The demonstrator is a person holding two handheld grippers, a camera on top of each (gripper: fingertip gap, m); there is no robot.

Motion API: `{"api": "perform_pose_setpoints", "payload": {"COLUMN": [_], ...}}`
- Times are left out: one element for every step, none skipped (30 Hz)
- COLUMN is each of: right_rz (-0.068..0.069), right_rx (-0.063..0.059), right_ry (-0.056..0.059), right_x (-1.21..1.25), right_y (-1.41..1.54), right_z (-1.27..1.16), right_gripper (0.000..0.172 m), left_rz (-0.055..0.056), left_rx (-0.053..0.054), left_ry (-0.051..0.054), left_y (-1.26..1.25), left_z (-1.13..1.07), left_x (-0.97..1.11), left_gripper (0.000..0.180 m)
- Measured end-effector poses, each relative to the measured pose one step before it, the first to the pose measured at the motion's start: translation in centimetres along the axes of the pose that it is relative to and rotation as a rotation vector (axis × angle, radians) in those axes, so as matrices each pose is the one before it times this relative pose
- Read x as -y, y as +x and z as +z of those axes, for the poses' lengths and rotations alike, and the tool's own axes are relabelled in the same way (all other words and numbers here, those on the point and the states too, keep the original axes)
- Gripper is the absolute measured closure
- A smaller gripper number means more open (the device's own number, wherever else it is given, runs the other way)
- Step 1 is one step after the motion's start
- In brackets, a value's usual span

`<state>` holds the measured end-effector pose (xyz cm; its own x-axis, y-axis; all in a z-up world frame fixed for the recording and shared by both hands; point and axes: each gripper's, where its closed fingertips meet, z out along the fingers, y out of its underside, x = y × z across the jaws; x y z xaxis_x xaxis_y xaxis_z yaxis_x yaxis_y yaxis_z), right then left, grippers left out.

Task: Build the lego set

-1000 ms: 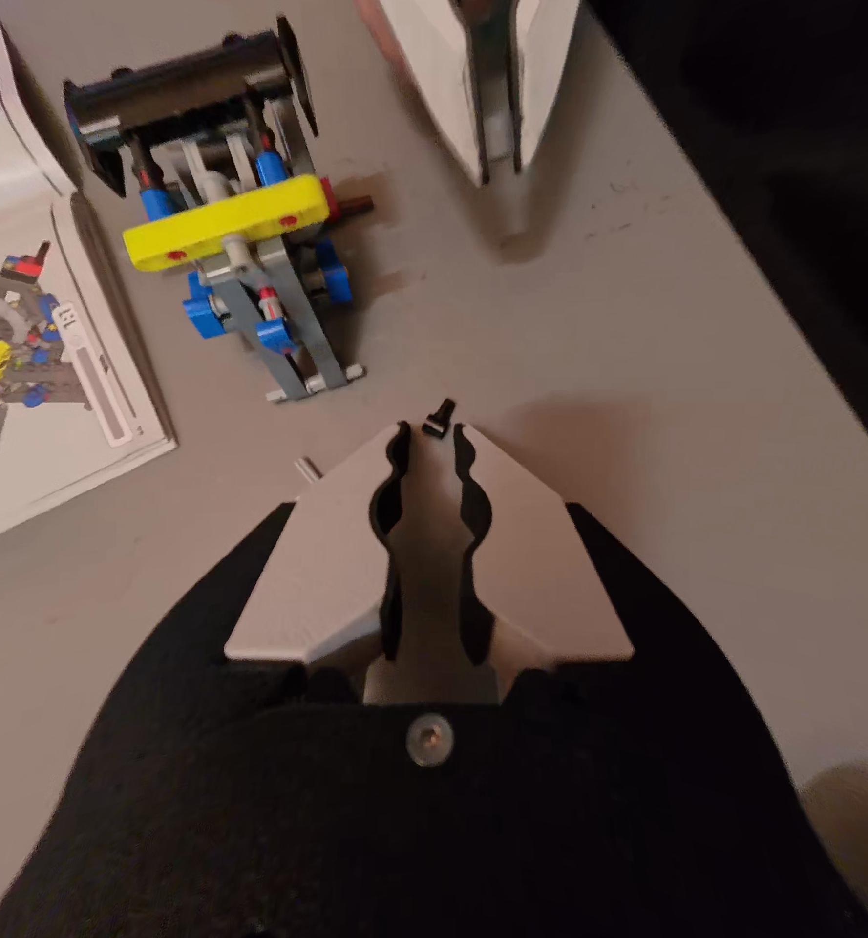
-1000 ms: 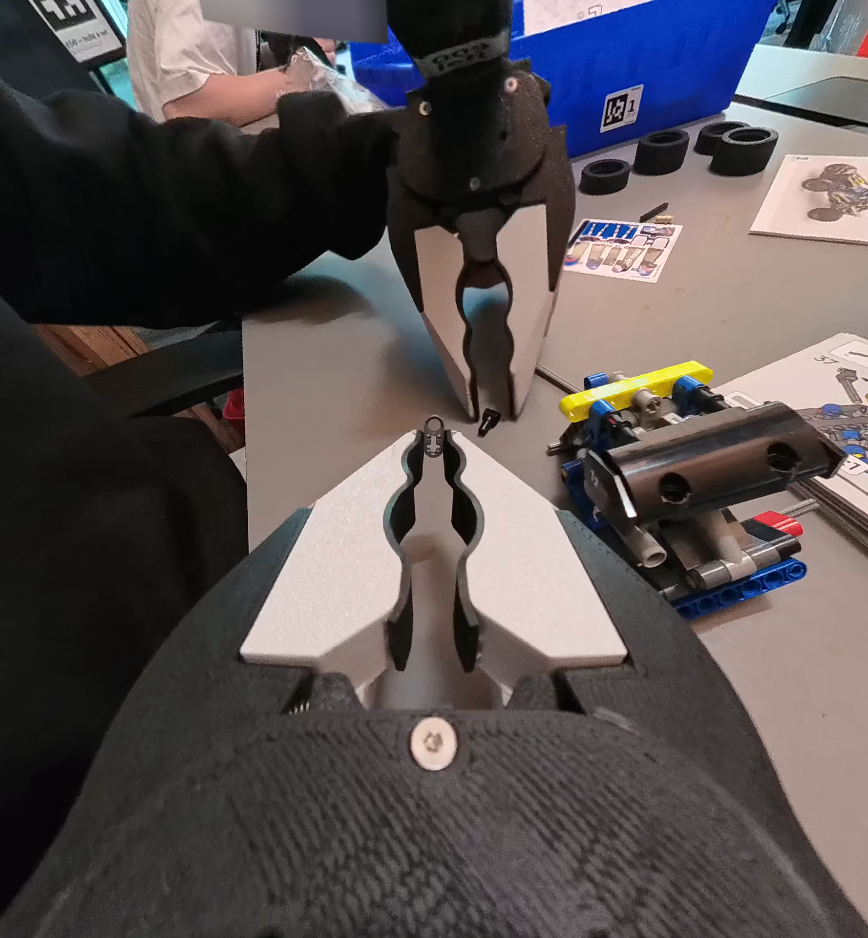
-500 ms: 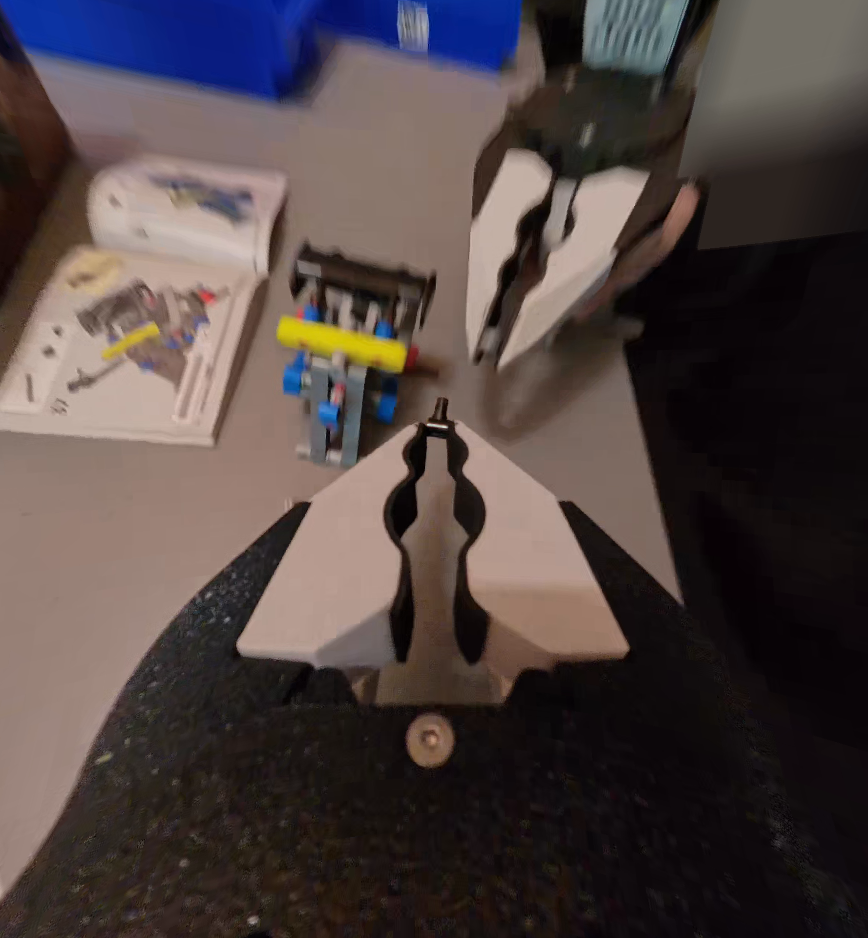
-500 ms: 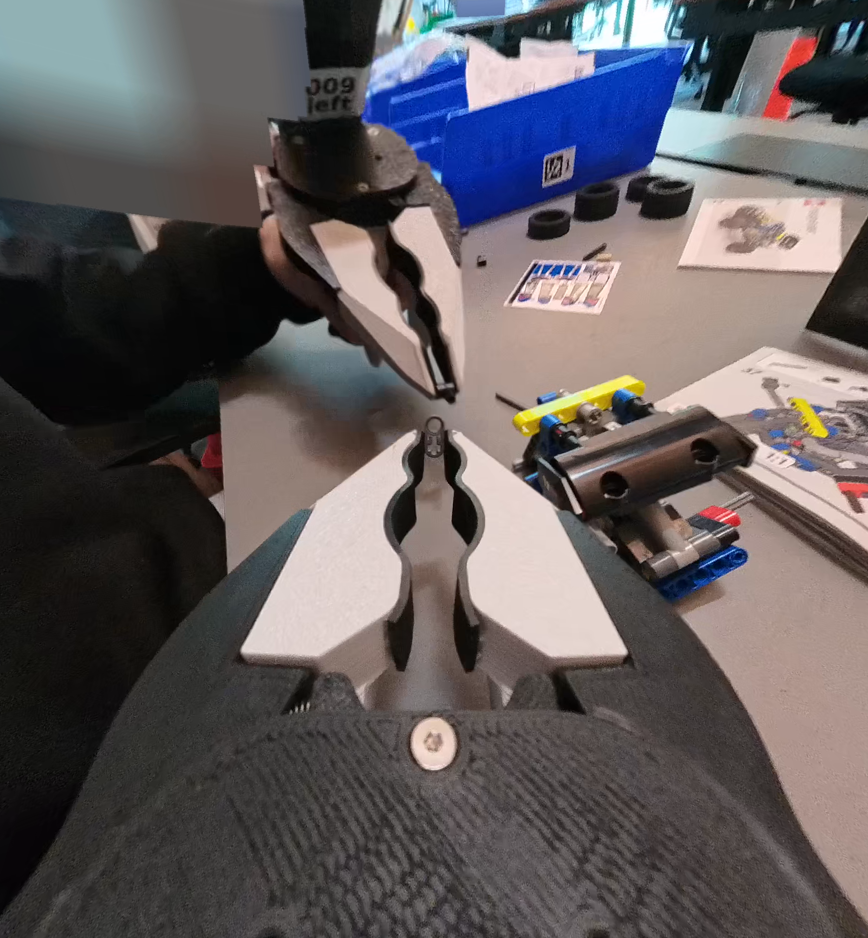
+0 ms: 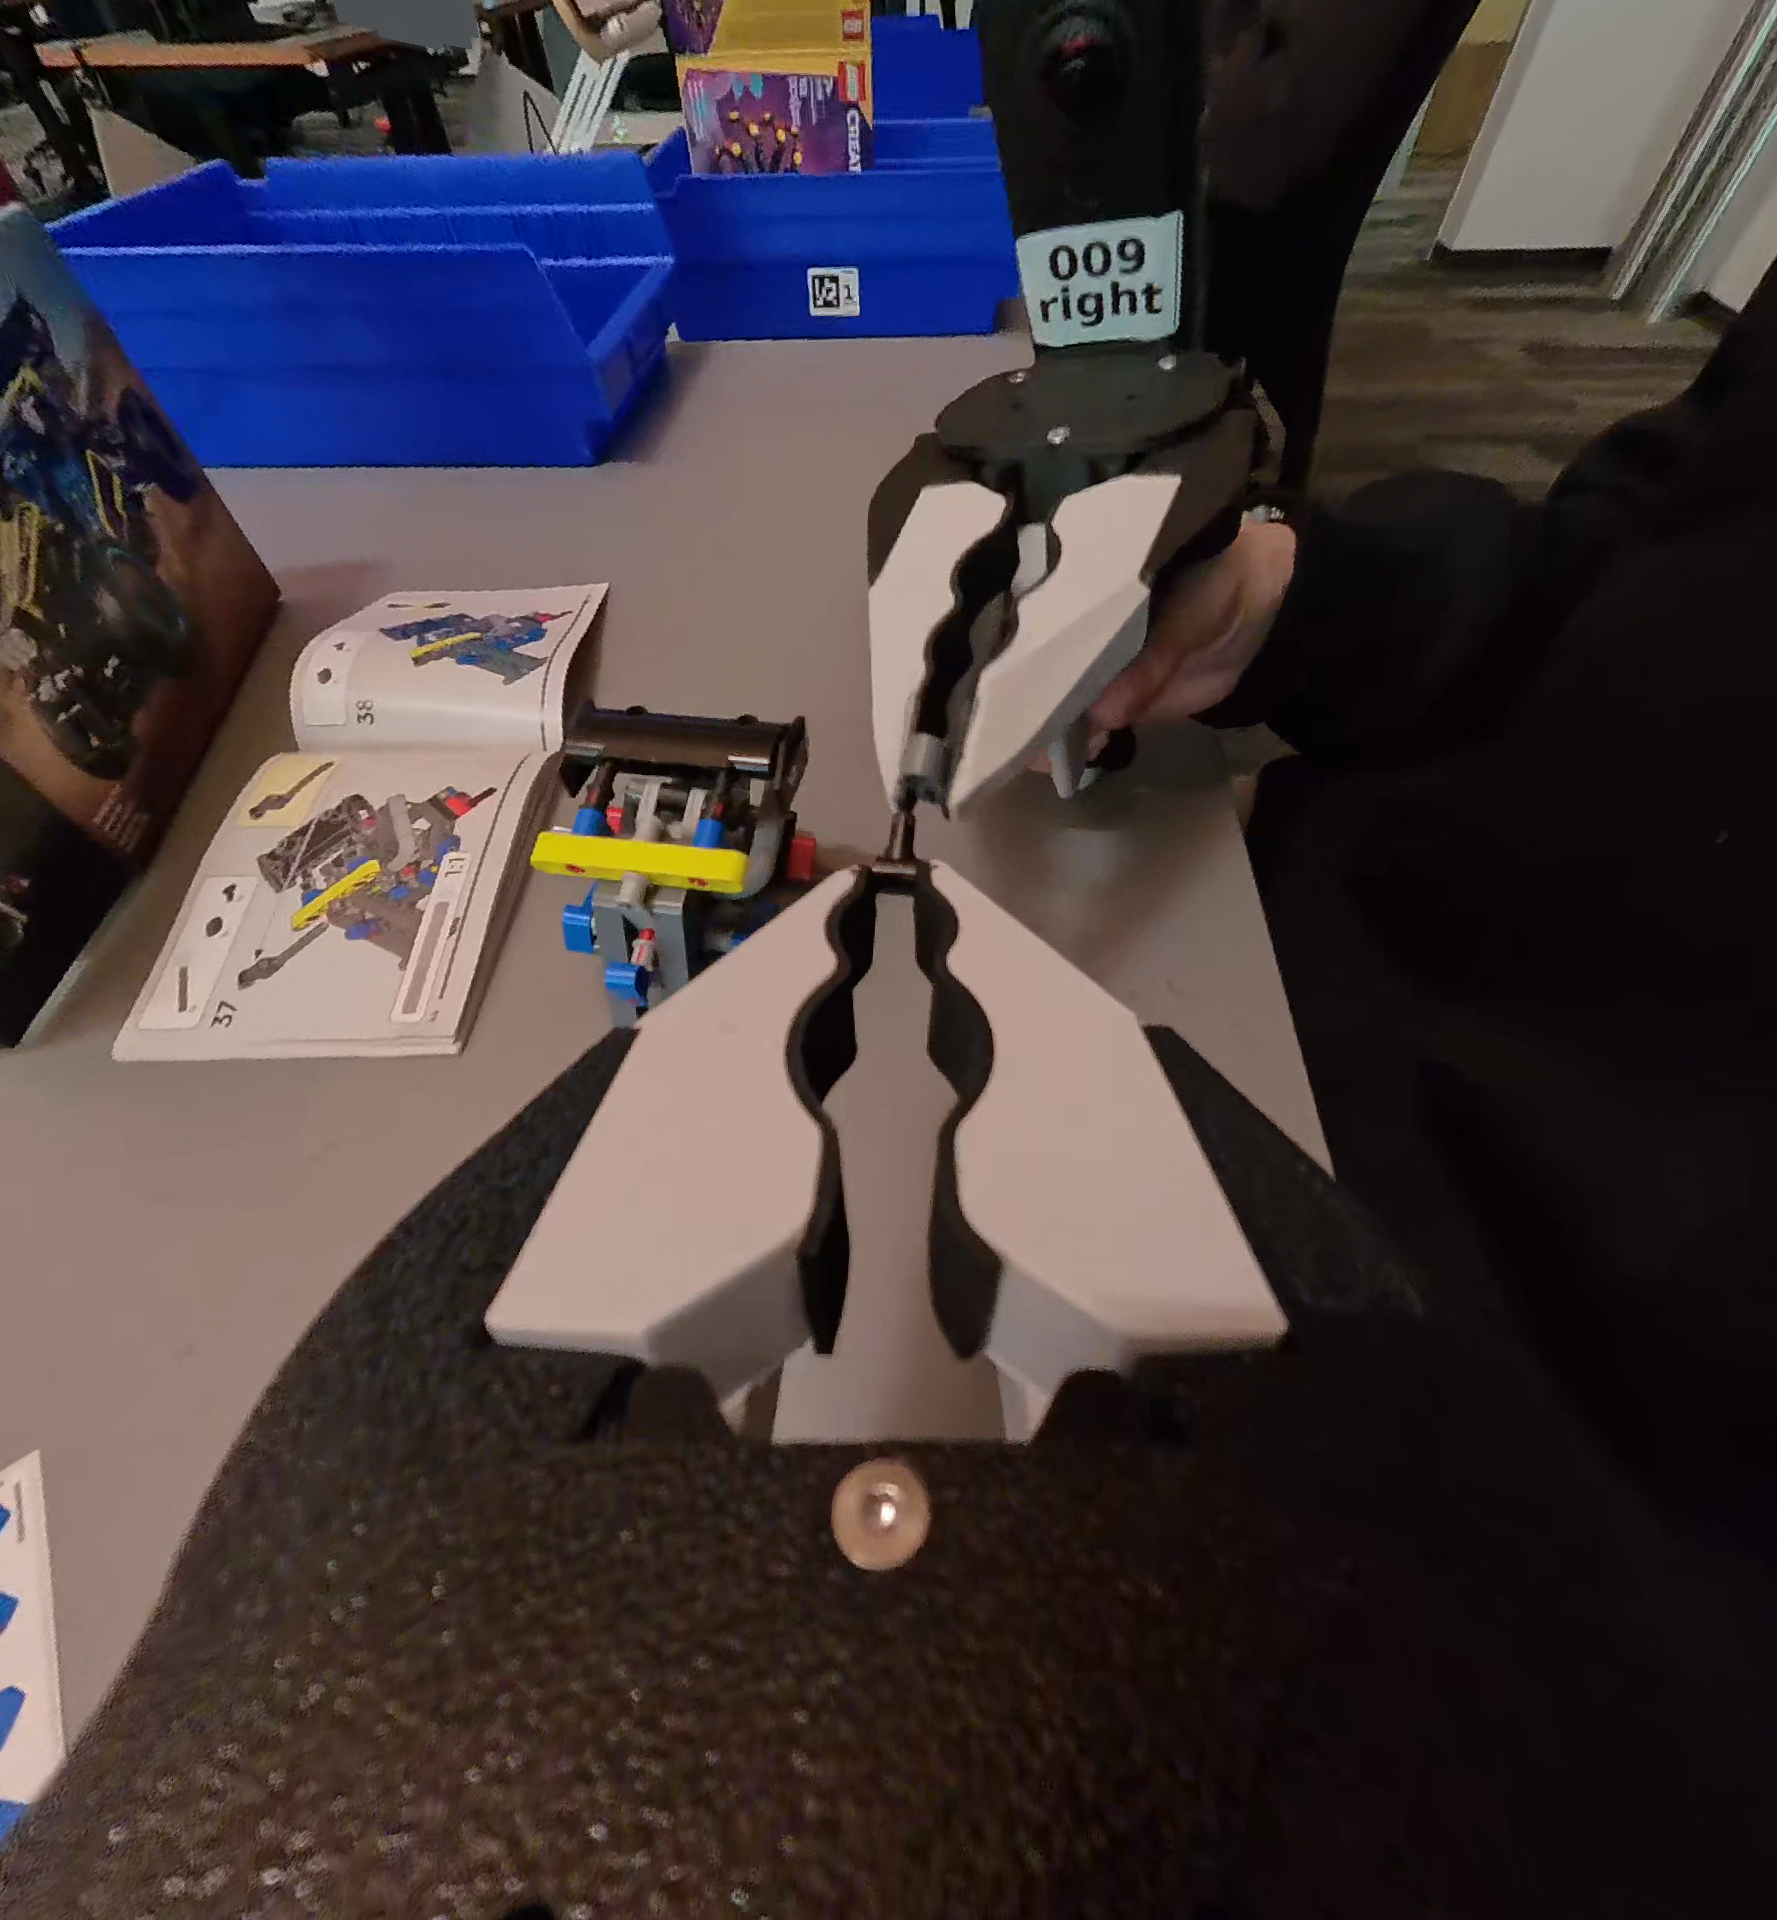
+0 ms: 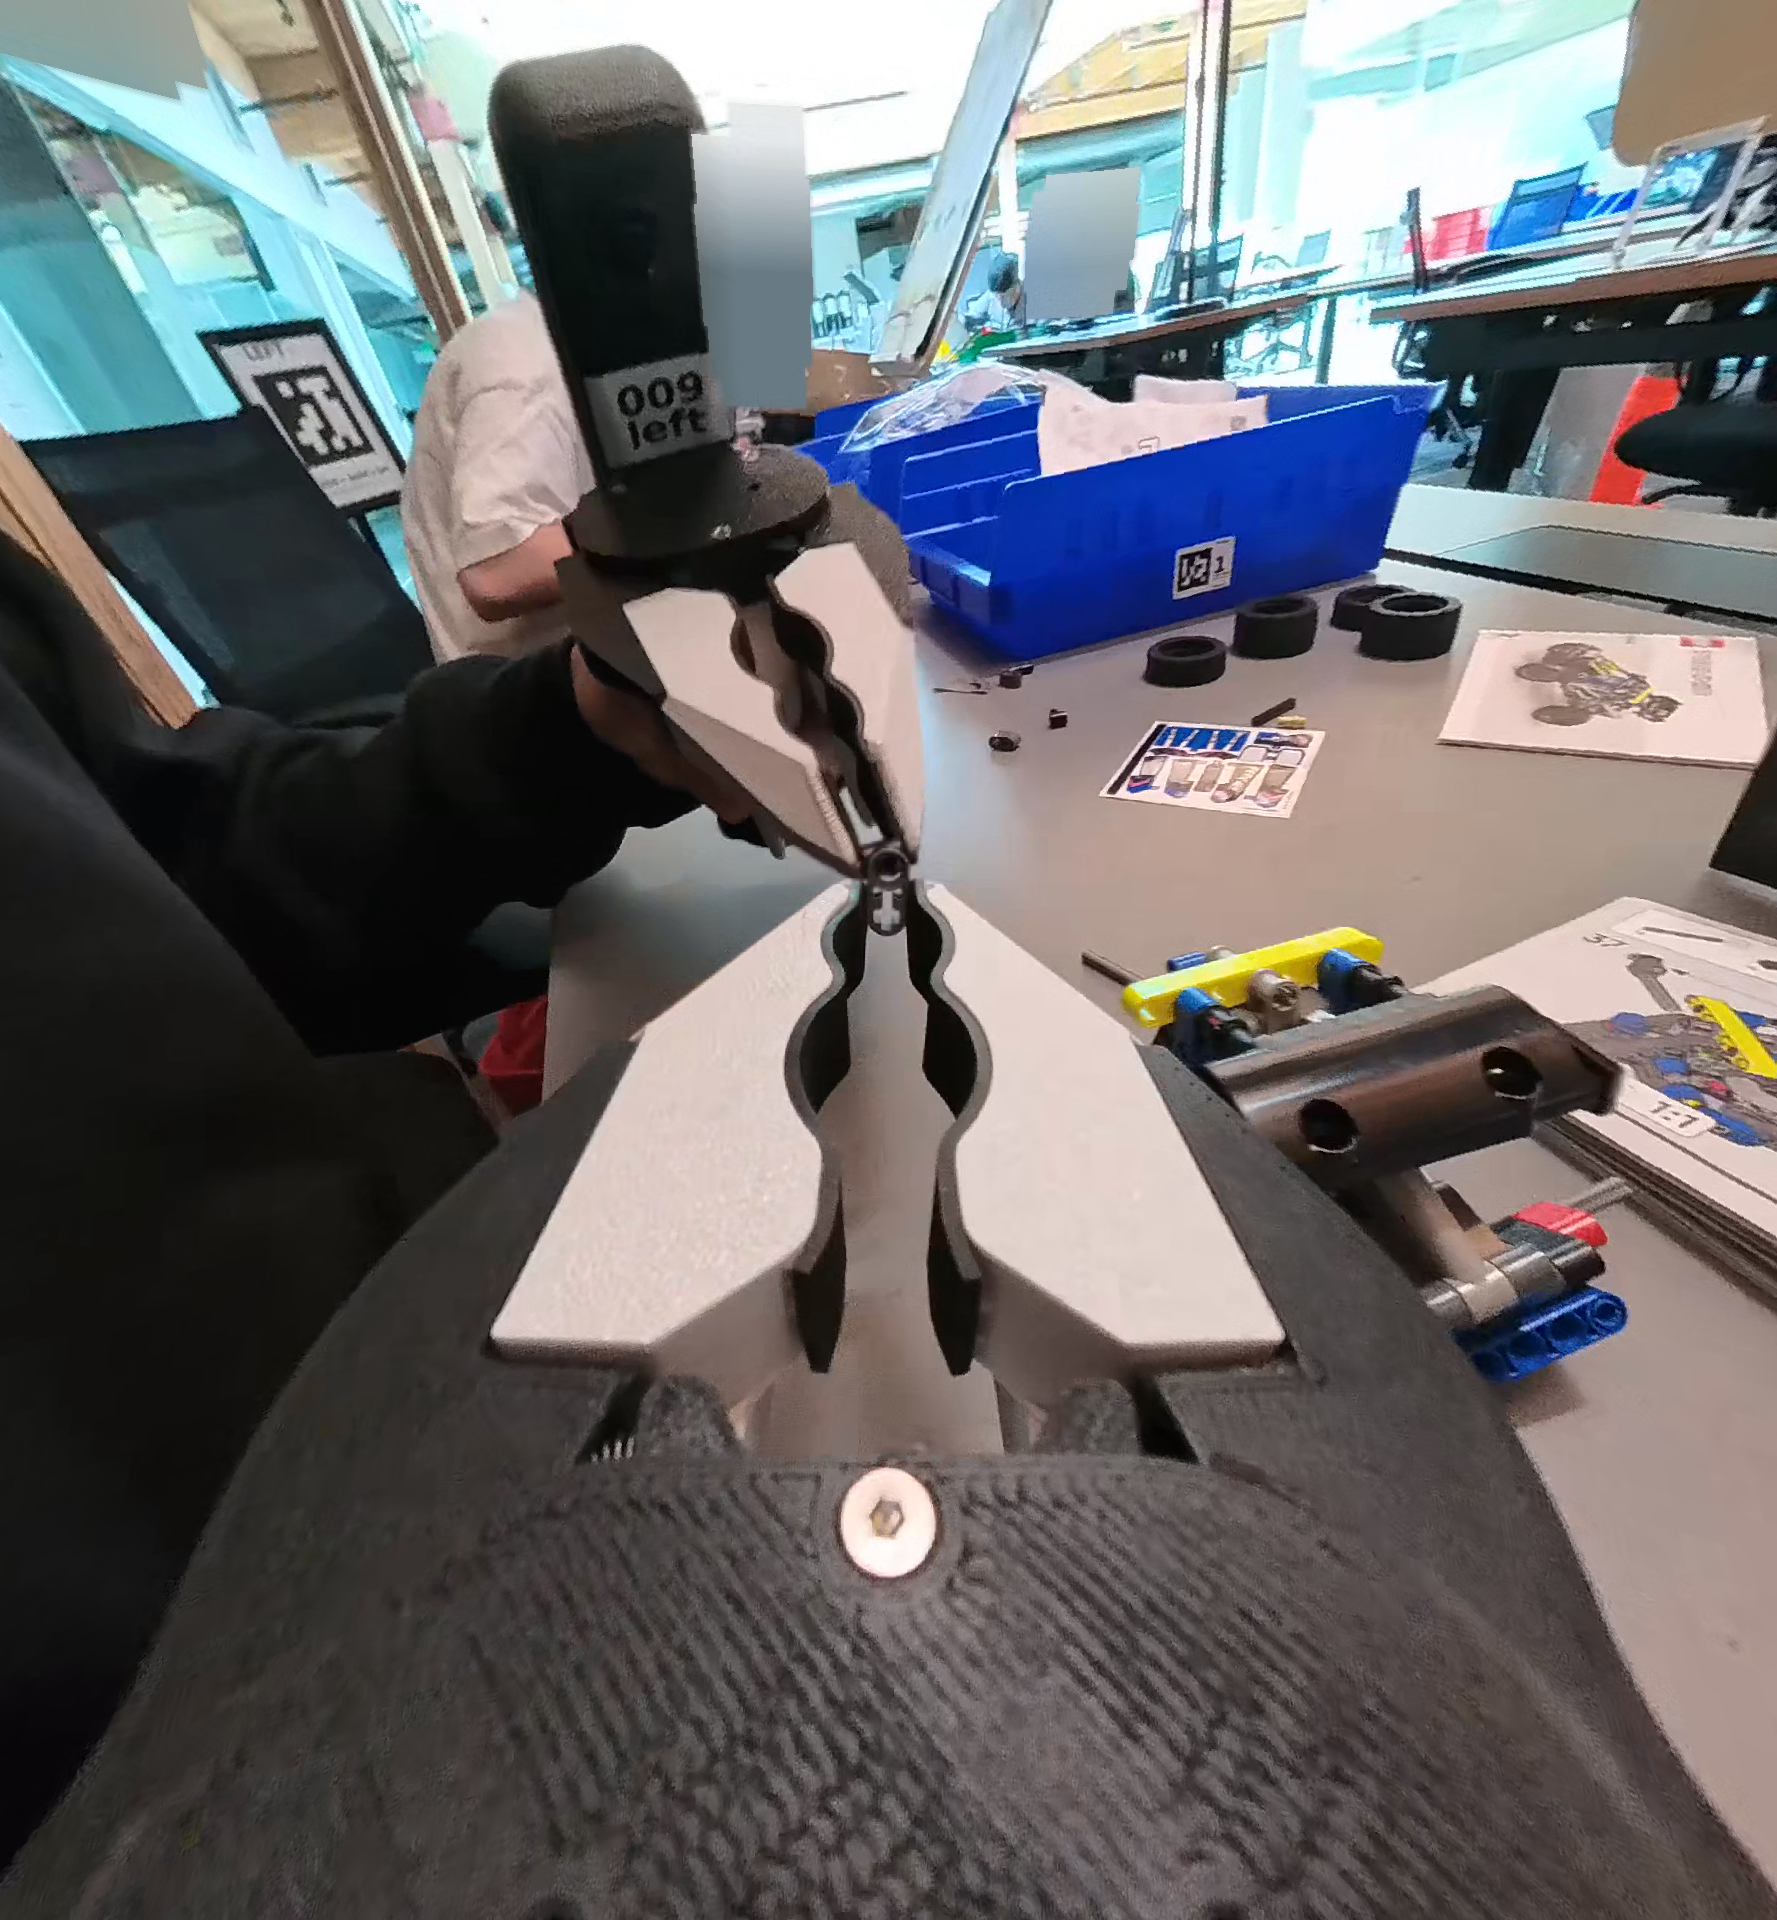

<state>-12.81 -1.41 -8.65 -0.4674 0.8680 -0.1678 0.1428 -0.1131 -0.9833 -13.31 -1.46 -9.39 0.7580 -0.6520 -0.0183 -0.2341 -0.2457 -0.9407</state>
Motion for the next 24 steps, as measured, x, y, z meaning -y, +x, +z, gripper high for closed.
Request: {"api": "perform_pose_setpoints", "payload": {"right_rz": [-0.0086,-0.0059,-0.0085,-0.0095,-0.0030,-0.0023,-0.0029,-0.0086,-0.0088,-0.0038,-0.0011,-0.0060,-0.0021,-0.0001,-0.0103,-0.0143,0.0021,0.0078,-0.0005,-0.0015,-0.0005,-0.0028,-0.0039,-0.0008], "right_rx": [0.0158,0.0024,0.0010,0.0087,0.0029,-0.0012,0.0053,-0.0015,-0.0059,0.0026,0.0066,-0.0003,0.0023,0.0054,0.0032,-0.0063,-0.0021,-0.0010,-0.0011,0.0026,-0.0006,-0.0065,-0.0009,0.0006], "right_ry": [-0.0121,-0.0128,-0.0100,-0.0069,-0.0027,-0.0017,-0.0038,-0.0022,0.0009,-0.0041,-0.0064,0.0016,-0.0007,-0.0047,0.0022,0.0145,0.0002,-0.0071,0.0035,0.0040,-0.0034,-0.0027,-0.0012,0.0018], "right_x": [-0.156,-0.167,-0.133,-0.083,-0.038,-0.015,-0.054,-0.030,0.021,-0.043,-0.088,0.024,-0.001,-0.066,0.037,0.203,0.008,-0.097,0.059,0.049,-0.043,-0.036,-0.010,0.021], "right_y": [-0.289,-0.089,-0.088,-0.183,-0.061,-0.007,-0.104,-0.036,0.018,-0.062,-0.086,-0.009,-0.052,-0.069,-0.087,0.012,0.053,0.102,0.052,-0.034,-0.002,0.052,-0.023,-0.018], "right_z": [0.118,0.124,0.119,0.069,0.029,0.021,0.026,0.042,0.032,0.058,0.049,-0.003,0.014,0.034,0.001,-0.029,0.025,0.051,0.002,-0.025,0.031,0.039,0.005,-0.013], "right_gripper": [0.167,0.167,0.167,0.167,0.167,0.167,0.167,0.167,0.167,0.167,0.167,0.167,0.167,0.167,0.167,0.167,0.167,0.167,0.167,0.167,0.167,0.167,0.167,0.167], "left_rz": [0.0027,0.0015,0.0016,0.0038,0.0010,-0.0002,0.0027,0.0004,0.0015,-0.0012,-0.0019,0.0002,0.0022,0.0036,0.0013,0.0036,0.0069,0.0060,-0.0024,-0.0039,0.0000,0.0006,-0.0001,-0.0011], "left_rx": [-0.0065,-0.0158,-0.0028,0.0009,-0.0020,-0.0038,-0.0077,-0.0005,0.0027,-0.0025,-0.0020,0.0002,-0.0009,-0.0042,-0.0037,0.0002,0.0038,0.0038,-0.0008,-0.0047,0.0013,0.0037,-0.0016,0.0011], "left_ry": [0.0073,0.0034,0.0015,-0.0095,0.0024,0.0018,-0.0070,-0.0037,0.0030,-0.0001,-0.0044,0.0009,-0.0025,-0.0083,-0.0016,0.0035,-0.0086,-0.0090,0.0051,0.0022,-0.0017,-0.0013,-0.0013,0.0010], "left_y": [0.121,0.266,0.086,0.050,0.073,0.098,0.189,0.068,-0.002,0.042,0.049,0.030,0.039,0.070,0.041,-0.010,-0.095,-0.093,-0.038,0.037,-0.024,-0.035,0.038,-0.001], "left_z": [-0.054,-0.005,0.038,0.028,-0.069,-0.086,-0.015,-0.012,-0.054,-0.037,-0.002,-0.022,-0.009,-0.013,-0.070,-0.059,-0.009,0.015,-0.019,-0.002,-0.008,-0.026,0.007,-0.020], "left_x": [0.172,0.071,0.021,-0.161,0.015,0.023,-0.126,-0.077,0.015,-0.025,-0.083,0.025,-0.020,-0.098,0.051,0.168,-0.035,-0.095,0.080,0.001,-0.055,-0.034,-0.022,0.025], "left_gripper": [0.176,0.176,0.176,0.176,0.176,0.176,0.176,0.176,0.176,0.176,0.176,0.176,0.176,0.176,0.176,0.176,0.176,0.176,0.176,0.176,0.176,0.176,0.176,0.176]}}
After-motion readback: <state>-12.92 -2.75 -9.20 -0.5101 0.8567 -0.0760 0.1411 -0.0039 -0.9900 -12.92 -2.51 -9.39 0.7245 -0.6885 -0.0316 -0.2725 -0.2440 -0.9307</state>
